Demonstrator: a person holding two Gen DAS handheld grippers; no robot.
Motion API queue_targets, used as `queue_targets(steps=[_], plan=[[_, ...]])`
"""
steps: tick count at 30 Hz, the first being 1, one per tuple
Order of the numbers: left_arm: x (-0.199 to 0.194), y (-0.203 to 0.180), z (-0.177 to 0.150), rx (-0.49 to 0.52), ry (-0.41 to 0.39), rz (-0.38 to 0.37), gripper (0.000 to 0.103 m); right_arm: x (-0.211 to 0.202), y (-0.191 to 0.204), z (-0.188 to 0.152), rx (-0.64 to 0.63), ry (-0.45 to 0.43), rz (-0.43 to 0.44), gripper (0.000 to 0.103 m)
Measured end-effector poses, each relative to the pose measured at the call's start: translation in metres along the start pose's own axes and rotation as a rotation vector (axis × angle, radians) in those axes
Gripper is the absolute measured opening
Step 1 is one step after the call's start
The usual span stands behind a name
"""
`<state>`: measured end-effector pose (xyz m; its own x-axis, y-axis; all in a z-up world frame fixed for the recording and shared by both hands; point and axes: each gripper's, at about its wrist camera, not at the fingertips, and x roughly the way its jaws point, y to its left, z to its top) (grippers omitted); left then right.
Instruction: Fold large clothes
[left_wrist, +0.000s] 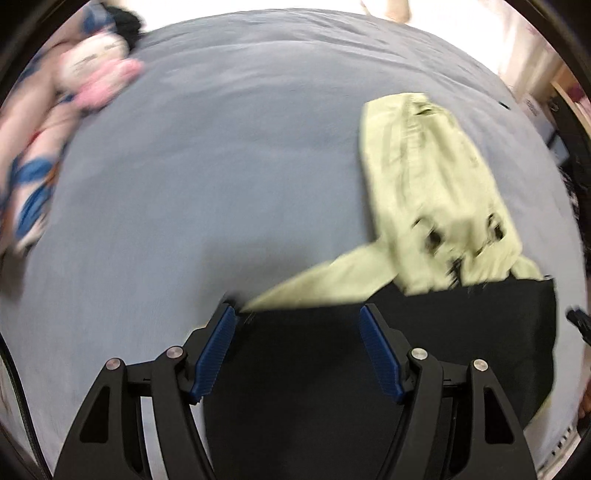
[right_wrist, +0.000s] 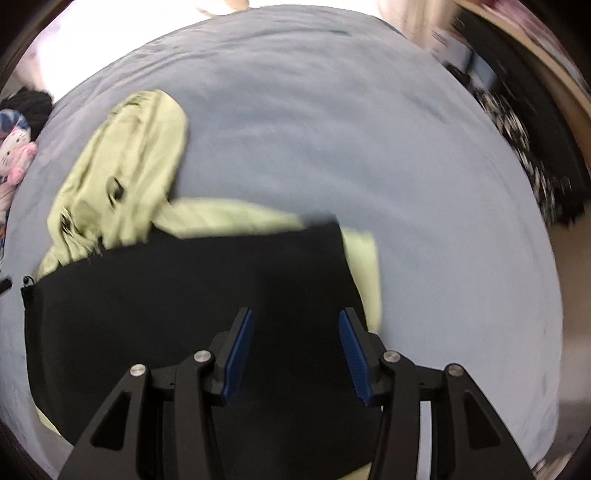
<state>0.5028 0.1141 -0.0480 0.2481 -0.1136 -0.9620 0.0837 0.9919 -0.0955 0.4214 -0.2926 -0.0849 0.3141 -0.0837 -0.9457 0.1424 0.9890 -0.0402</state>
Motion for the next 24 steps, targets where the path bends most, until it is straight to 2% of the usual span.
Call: queue_targets(steps=[2,7,13,16,22,24], plan=[[0.009,-0.010,0.031,0.033,0.008,-0.003,0.068,0.000,0.015,0.026,-0.047,-0.024,0.022,0.048],[0.046,-0.022,0.102,0.047,0.021,-0.028,0.068,0.025,0.049,0.109,-0.079,-0.052,0.169,0.048],[0.097,-0.030,0.146,-0.009,0.038,-0.030,0.068,0.075,0.069,0.175,-0.041,-0.061,0.246,0.048],[0.115,-0.036,0.161,-0.030,0.035,-0.011,0.068,0.108,0.075,0.193,0.012,-0.027,0.285,0.048],[0.137,-0.043,0.184,-0.070,0.001,-0.052,0.069,0.149,0.085,0.215,0.067,-0.020,0.356,0.048],[0.143,-0.042,0.188,-0.075,-0.005,-0.063,0.072,0.160,0.088,0.222,0.083,-0.028,0.374,0.049]])
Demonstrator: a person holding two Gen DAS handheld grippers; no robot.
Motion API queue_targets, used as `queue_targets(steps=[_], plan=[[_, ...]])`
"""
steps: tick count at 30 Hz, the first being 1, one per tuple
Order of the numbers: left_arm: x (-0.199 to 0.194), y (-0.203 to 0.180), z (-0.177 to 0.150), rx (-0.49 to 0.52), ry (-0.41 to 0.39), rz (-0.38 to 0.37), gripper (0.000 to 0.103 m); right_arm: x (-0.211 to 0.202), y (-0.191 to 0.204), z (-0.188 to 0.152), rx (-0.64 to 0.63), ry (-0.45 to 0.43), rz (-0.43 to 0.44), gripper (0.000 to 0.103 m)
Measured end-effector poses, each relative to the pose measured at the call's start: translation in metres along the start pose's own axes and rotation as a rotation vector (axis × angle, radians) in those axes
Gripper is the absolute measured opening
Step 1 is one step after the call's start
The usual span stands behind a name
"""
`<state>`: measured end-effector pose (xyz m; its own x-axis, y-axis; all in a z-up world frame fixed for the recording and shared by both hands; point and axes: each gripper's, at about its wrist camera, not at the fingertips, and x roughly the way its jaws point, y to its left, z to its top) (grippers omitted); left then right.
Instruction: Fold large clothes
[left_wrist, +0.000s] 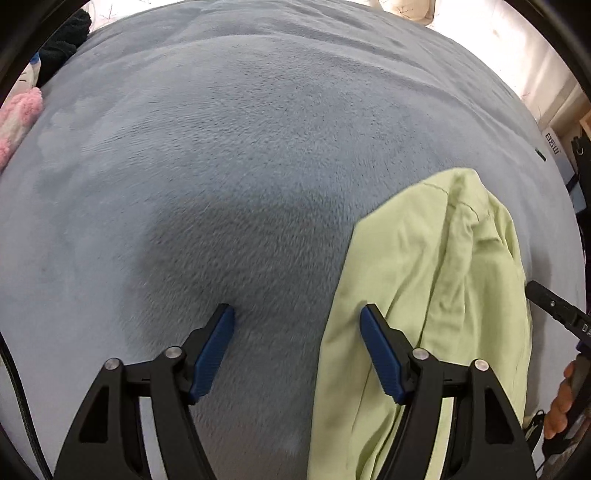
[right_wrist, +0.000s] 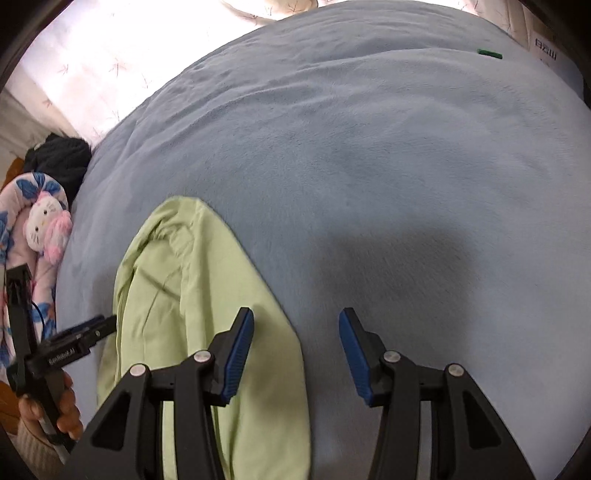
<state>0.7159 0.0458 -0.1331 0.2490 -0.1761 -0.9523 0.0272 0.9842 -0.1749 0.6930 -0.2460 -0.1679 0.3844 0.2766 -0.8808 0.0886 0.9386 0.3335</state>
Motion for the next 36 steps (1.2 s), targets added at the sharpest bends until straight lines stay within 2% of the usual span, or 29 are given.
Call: queue_targets(steps=[3,5,6,7,8,9,10,14,17,19,22,25,27,30,32,35,36], plan=[[0.006,0.003,0.002,0.011,-0.014,-0.022,0.074,0.008,0.000,0.002,0.009,0.004,0.071,0.058],[0.010,0.006,0.000,0.020,-0.029,-0.034,0.073,0.010,0.004,0.002,-0.008,-0.006,0.099,0.058],[0.010,0.007,0.000,0.027,-0.038,-0.039,0.066,0.012,0.008,0.001,-0.030,0.000,0.093,0.056],[0.012,0.003,-0.003,0.043,-0.050,-0.045,0.046,0.012,0.011,0.001,-0.050,0.001,0.088,0.050],[0.009,-0.001,-0.005,0.066,-0.054,-0.072,0.031,0.012,0.017,-0.001,-0.087,0.008,0.092,0.042],[0.010,0.000,-0.002,0.078,-0.054,-0.099,0.004,0.013,0.021,-0.001,-0.110,0.022,0.094,0.017],[0.008,-0.003,-0.002,0.086,-0.049,-0.100,0.004,0.012,0.024,-0.003,-0.131,0.032,0.091,0.005],[-0.012,-0.014,-0.007,0.148,-0.109,-0.034,0.000,-0.013,0.036,-0.008,-0.183,-0.035,0.032,0.004],[-0.043,-0.011,-0.016,0.109,-0.158,-0.083,0.000,-0.054,0.042,-0.017,-0.216,-0.114,0.039,0.003],[-0.070,-0.010,-0.027,0.125,-0.191,-0.100,0.000,-0.086,0.048,-0.028,-0.243,-0.165,0.050,0.003],[-0.127,0.003,-0.058,0.132,-0.246,-0.175,0.000,-0.147,0.054,-0.061,-0.275,-0.254,0.081,0.003],[-0.185,0.016,-0.109,0.112,-0.290,-0.287,0.000,-0.208,0.062,-0.117,-0.314,-0.360,0.093,0.004],[-0.203,0.024,-0.142,0.105,-0.289,-0.326,0.000,-0.239,0.060,-0.168,-0.324,-0.387,0.082,0.004],[-0.208,0.044,-0.207,0.075,-0.206,-0.339,0.000,-0.247,0.044,-0.240,-0.286,-0.322,0.016,0.008],[-0.189,0.054,-0.250,0.022,-0.081,-0.332,0.000,-0.238,0.034,-0.281,-0.275,-0.221,-0.047,0.015],[-0.160,0.074,-0.301,-0.061,0.062,-0.299,0.000,-0.223,0.018,-0.327,-0.225,-0.078,-0.074,0.016],[-0.154,0.079,-0.305,-0.078,0.085,-0.296,0.000,-0.219,0.012,-0.336,-0.196,-0.037,-0.066,0.016]])
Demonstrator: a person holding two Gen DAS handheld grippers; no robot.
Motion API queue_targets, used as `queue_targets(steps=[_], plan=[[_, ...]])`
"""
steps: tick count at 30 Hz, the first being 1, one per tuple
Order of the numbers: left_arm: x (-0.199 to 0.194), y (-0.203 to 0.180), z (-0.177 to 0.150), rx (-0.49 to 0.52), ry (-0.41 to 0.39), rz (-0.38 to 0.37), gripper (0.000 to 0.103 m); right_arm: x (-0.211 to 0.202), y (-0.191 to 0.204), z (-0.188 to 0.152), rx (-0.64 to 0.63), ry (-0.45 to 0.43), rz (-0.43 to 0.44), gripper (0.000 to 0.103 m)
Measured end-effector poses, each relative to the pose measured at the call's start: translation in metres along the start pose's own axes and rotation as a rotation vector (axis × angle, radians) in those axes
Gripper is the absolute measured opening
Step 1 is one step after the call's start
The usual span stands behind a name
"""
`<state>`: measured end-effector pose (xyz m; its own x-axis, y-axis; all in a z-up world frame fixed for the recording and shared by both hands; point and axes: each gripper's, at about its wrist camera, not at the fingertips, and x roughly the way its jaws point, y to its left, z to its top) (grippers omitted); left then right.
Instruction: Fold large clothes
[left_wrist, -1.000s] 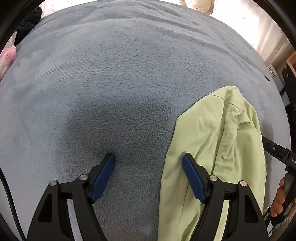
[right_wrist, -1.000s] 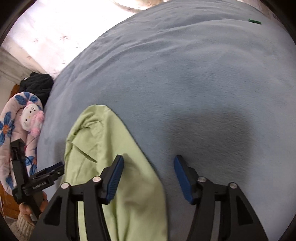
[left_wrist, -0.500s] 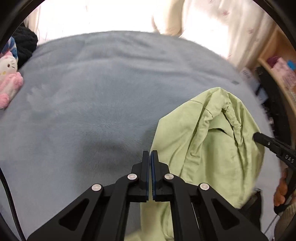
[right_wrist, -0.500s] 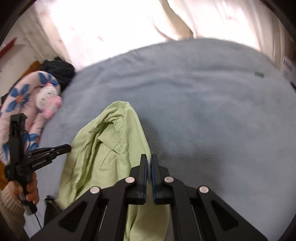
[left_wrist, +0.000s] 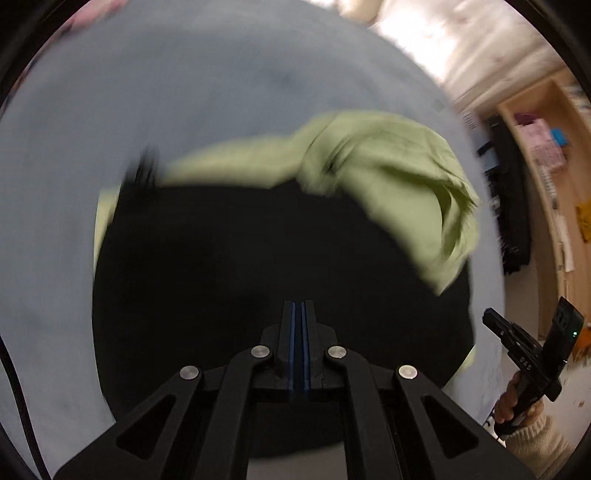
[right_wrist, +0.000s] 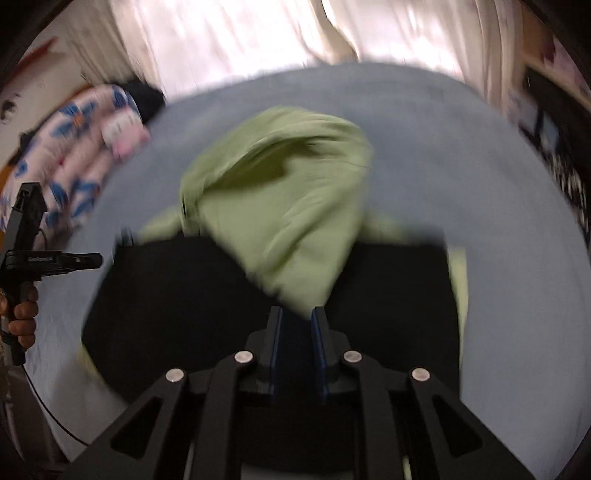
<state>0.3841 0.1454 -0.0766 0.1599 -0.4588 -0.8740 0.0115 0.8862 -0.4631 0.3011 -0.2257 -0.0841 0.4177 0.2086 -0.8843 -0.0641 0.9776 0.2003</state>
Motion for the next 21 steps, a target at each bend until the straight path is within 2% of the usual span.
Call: queue_targets(steps=[1,3,6,8,10,16,21], plan=[[0.007,0.007,-0.011,-0.032,0.028,0.001,0.000,0.003,-0.003,-0.006,0.025,0.023,0.006,0.016],[0.013,0.009,-0.018,-0.031,0.050,0.017,0.000,0.006,-0.011,-0.009,0.088,0.054,0.031,0.016],[0.017,-0.002,-0.018,0.014,0.042,0.037,0.000,0.007,-0.024,0.008,0.136,0.034,0.038,0.016],[0.017,-0.016,-0.009,0.059,0.024,0.053,0.001,0.011,-0.032,0.025,0.164,0.011,0.032,0.022],[0.018,-0.034,0.000,0.098,0.007,0.062,0.002,0.018,-0.046,0.051,0.211,-0.019,0.036,0.036],[0.038,-0.086,0.090,0.258,-0.021,0.115,0.008,0.044,-0.082,0.090,0.338,-0.029,0.073,0.036],[0.066,-0.143,0.164,0.452,0.003,0.157,0.019,0.057,-0.095,0.090,0.372,-0.021,0.106,0.036]])
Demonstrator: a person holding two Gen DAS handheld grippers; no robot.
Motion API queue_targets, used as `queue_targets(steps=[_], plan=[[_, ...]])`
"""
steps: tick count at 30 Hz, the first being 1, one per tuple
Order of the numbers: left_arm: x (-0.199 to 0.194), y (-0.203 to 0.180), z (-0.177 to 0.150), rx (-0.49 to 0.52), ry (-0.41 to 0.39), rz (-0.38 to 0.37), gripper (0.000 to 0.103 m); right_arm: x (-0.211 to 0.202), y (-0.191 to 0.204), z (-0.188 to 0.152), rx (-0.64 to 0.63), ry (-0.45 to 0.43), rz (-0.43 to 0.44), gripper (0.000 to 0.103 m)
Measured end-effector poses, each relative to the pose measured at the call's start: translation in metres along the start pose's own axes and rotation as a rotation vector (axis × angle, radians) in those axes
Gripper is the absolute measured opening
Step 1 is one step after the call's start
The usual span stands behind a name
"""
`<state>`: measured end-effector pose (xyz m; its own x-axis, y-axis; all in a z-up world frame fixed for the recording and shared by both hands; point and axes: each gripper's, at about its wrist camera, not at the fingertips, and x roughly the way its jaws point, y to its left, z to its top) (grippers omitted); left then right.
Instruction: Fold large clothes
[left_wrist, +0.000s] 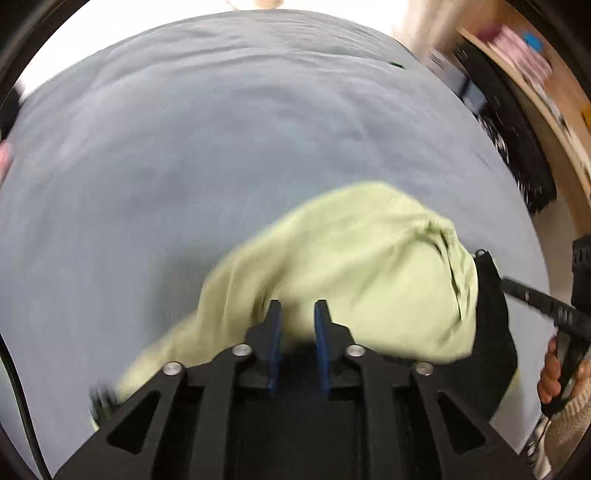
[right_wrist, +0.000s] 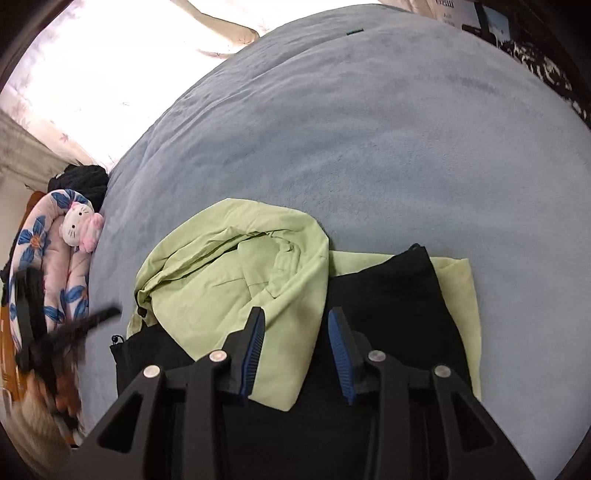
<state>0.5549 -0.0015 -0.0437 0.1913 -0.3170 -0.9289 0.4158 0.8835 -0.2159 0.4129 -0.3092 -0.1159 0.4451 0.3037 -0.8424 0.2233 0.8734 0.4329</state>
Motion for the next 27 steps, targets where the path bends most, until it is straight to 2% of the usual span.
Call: queue_targets(steps=[1,4,8,10,11,16,17,18,19,23,27], plan=[[0.008,-0.008,0.022,0.052,0.014,0.008,0.022,0.002,-0.001,-0.003,0.003,0.007,0.006,0.036],[0.029,-0.026,0.063,0.160,0.058,0.013,0.025,0.012,-0.010,-0.006,0.021,0.029,0.029,0.036],[0.060,-0.046,0.098,0.270,0.124,0.013,0.030,0.023,-0.023,-0.010,0.045,0.046,0.064,0.036],[0.077,-0.054,0.107,0.312,0.156,0.017,0.043,0.029,-0.027,-0.013,0.047,0.057,0.072,0.036],[0.087,-0.057,0.110,0.329,0.172,0.029,0.045,0.032,-0.030,-0.013,0.050,0.061,0.077,0.036],[0.120,-0.055,0.112,0.376,0.273,0.028,0.046,0.040,-0.039,-0.017,0.054,0.074,0.110,0.036],[0.121,-0.054,0.111,0.383,0.272,0.020,0.042,0.041,-0.040,-0.018,0.053,0.074,0.115,0.036],[0.119,-0.054,0.110,0.388,0.268,-0.010,0.020,0.042,-0.040,-0.018,0.049,0.075,0.119,0.036],[0.118,-0.054,0.110,0.385,0.270,-0.047,0.004,0.041,-0.041,-0.017,0.045,0.075,0.122,0.036],[0.088,-0.062,0.099,0.441,0.147,-0.049,0.002,0.042,-0.038,-0.015,0.032,0.084,0.151,0.036],[0.051,-0.056,0.082,0.404,0.063,-0.094,0.001,0.044,-0.025,-0.012,-0.028,0.083,0.135,0.036]])
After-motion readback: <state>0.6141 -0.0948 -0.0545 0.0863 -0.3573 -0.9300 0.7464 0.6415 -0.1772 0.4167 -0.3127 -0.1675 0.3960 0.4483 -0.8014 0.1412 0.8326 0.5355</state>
